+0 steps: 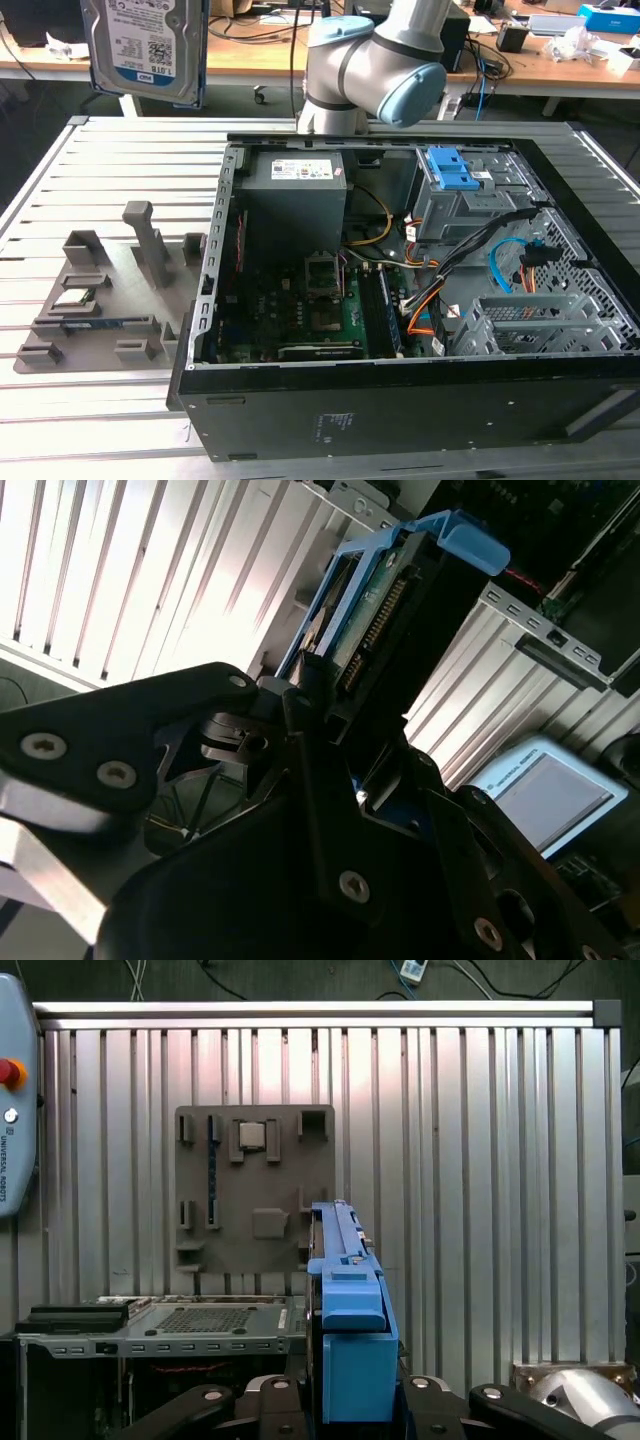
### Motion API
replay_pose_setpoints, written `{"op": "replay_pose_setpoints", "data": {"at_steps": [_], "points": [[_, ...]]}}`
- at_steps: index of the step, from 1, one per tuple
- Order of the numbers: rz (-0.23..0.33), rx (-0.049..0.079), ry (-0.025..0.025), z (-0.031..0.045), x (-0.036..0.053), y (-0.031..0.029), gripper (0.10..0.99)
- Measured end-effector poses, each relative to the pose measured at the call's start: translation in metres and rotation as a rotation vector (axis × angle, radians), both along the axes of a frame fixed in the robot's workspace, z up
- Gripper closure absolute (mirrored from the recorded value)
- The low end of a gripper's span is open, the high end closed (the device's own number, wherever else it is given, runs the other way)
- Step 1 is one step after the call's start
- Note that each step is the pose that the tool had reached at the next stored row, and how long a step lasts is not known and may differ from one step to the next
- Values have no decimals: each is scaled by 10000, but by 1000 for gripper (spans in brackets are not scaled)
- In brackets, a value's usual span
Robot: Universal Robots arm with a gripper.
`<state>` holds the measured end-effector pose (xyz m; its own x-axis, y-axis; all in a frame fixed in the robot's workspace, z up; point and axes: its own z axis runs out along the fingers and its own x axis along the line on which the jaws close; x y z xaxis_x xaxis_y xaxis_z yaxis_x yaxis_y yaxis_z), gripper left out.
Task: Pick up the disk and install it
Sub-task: 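Pick up the disk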
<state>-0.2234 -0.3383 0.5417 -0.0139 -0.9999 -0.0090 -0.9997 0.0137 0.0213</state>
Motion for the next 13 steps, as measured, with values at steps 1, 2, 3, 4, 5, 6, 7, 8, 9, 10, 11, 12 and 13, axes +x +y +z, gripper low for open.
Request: {"op": "replay_pose_setpoints", "data": {"at_steps": [1, 2, 3, 4, 5, 6, 7, 8, 9, 10, 11, 12, 13], "points": [[-1, 1, 0, 0, 29, 0, 722], [0, 0, 0, 0, 90, 0, 722], [1, -1, 1, 1, 147, 0, 722], [0, 0, 1, 1, 180, 0, 722], [-1, 0, 1, 1, 213, 0, 722], [-2, 0, 1, 1, 253, 0, 722], [0, 0, 0, 0, 288, 0, 722], [1, 1, 0, 0, 343, 0, 722], [-1, 0, 0, 0, 396, 0, 722], [0, 0, 1, 0, 453, 0, 722], [1, 0, 1, 0, 502, 0, 722], [0, 0, 1, 0, 536, 0, 722], [0, 0, 1, 1, 603, 0, 722]]}}
